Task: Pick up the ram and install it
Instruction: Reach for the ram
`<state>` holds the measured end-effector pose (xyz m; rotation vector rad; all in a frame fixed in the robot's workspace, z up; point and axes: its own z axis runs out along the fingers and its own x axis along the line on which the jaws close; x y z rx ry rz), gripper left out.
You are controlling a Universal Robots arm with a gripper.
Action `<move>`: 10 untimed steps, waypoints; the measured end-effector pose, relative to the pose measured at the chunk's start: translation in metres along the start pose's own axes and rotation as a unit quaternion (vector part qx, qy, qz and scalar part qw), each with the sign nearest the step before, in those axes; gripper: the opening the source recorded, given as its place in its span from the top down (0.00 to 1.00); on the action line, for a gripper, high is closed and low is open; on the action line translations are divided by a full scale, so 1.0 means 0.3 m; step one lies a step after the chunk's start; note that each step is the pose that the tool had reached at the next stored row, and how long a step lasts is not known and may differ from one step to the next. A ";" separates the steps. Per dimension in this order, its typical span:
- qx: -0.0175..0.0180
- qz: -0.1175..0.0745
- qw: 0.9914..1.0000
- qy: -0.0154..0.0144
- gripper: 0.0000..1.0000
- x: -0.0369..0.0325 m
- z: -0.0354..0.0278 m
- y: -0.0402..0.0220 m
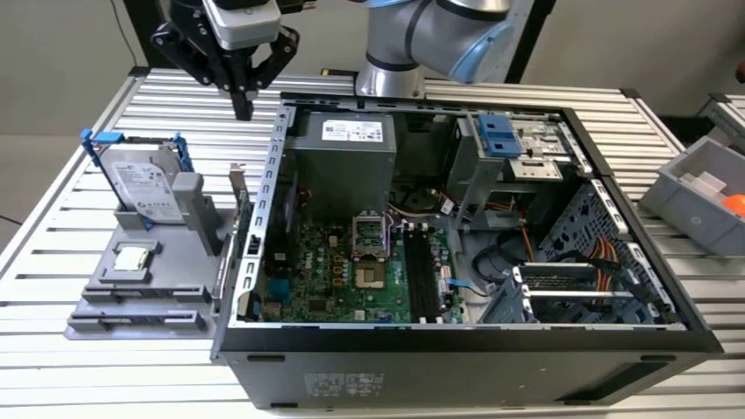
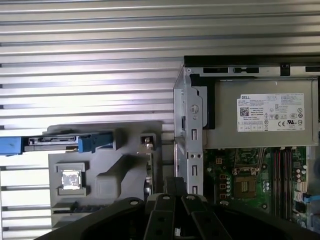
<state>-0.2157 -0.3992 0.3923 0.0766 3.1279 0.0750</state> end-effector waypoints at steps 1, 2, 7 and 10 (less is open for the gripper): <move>0.000 0.000 1.000 0.000 1.00 0.002 0.000 0.000; 0.000 0.000 1.000 0.000 1.00 0.005 0.000 0.000; 0.000 -0.001 1.000 0.000 1.00 0.016 0.000 -0.001; 0.000 -0.001 1.000 0.000 1.00 0.022 0.000 -0.001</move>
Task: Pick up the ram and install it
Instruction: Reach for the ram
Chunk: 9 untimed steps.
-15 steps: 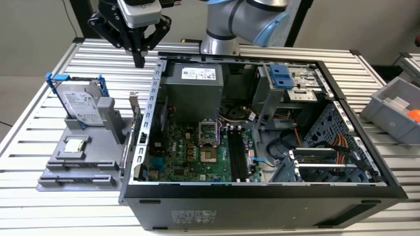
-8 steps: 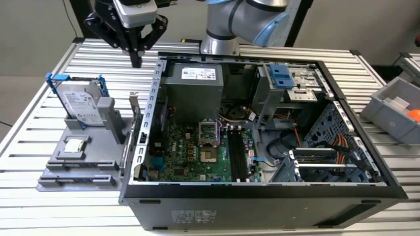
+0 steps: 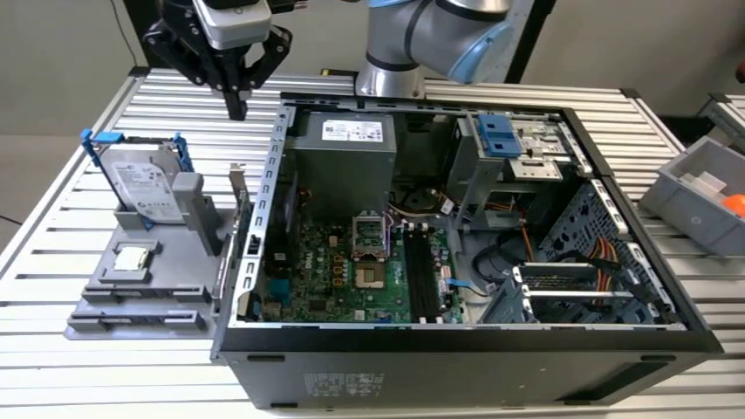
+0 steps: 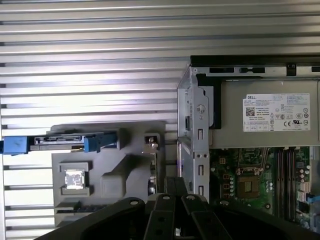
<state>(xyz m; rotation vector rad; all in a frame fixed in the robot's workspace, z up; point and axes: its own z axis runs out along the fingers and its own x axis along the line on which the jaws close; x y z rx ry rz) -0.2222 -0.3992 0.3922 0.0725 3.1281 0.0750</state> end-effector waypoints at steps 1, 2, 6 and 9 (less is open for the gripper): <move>0.000 0.000 1.000 0.000 1.00 0.002 0.000 0.000; 0.000 0.000 1.000 0.000 1.00 0.004 0.000 0.000; 0.000 -0.001 1.000 0.000 1.00 0.013 0.000 -0.001; 0.000 -0.001 1.000 0.000 1.00 0.021 0.000 -0.001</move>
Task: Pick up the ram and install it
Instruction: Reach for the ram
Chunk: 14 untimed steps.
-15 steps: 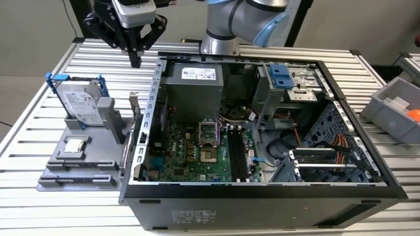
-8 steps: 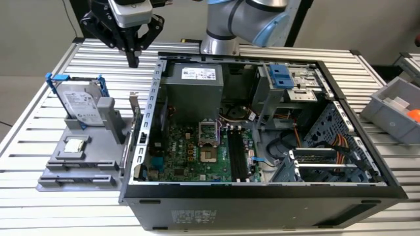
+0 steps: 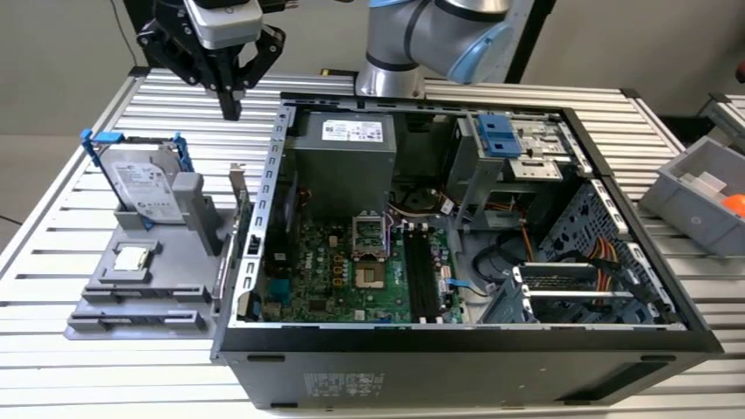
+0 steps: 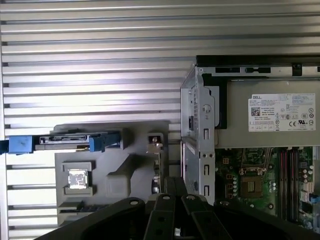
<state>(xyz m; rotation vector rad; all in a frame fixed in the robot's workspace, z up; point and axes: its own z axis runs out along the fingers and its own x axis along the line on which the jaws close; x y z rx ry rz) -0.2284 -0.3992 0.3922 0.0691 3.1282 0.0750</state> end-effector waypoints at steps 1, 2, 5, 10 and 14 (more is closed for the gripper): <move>0.000 0.000 1.000 0.000 1.00 0.003 0.000 0.000; 0.000 0.000 1.000 0.000 1.00 0.006 0.000 0.000; 0.000 -0.001 1.000 0.000 1.00 0.013 0.000 -0.001; 0.000 -0.002 1.000 0.000 1.00 0.026 0.000 -0.001; 0.000 -0.003 1.000 0.000 1.00 0.039 0.000 -0.002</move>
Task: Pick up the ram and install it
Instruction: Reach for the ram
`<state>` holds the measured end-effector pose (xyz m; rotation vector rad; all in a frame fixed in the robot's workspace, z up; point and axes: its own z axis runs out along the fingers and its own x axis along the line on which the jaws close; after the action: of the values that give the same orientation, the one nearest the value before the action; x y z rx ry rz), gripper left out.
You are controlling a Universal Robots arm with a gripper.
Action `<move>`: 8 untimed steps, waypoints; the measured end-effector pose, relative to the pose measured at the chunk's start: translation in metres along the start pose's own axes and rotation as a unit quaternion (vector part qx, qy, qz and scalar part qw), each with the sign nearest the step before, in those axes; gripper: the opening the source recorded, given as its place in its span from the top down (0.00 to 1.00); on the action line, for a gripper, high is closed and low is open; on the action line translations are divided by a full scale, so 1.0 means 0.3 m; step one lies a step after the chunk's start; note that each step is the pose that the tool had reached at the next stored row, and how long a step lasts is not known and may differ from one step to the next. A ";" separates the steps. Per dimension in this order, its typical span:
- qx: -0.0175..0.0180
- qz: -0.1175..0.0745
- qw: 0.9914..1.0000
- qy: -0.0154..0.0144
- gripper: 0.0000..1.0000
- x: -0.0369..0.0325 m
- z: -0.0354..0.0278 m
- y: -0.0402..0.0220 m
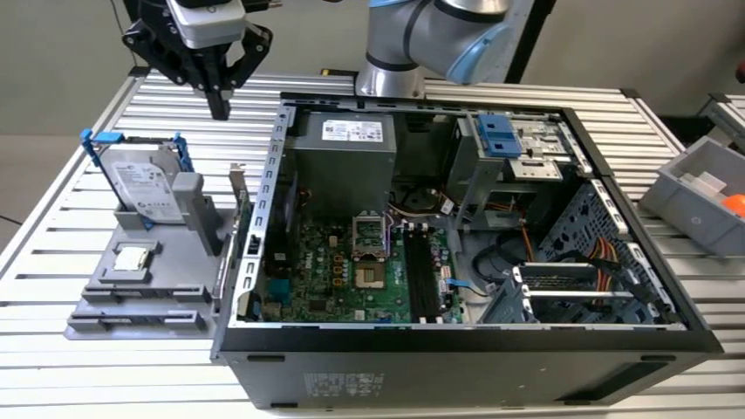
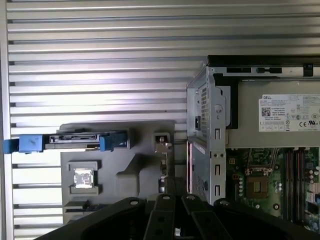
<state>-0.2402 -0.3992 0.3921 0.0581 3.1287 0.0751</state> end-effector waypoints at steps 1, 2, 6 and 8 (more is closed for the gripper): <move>0.000 -0.001 1.000 0.000 1.00 0.004 0.000 0.000; 0.000 -0.001 1.000 0.000 1.00 0.007 0.000 0.000; 0.000 -0.002 1.000 0.000 1.00 0.022 0.000 -0.001; 0.000 -0.002 1.000 0.000 1.00 0.031 0.000 -0.001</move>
<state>-0.2494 -0.3992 0.3921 0.0509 3.1288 0.0751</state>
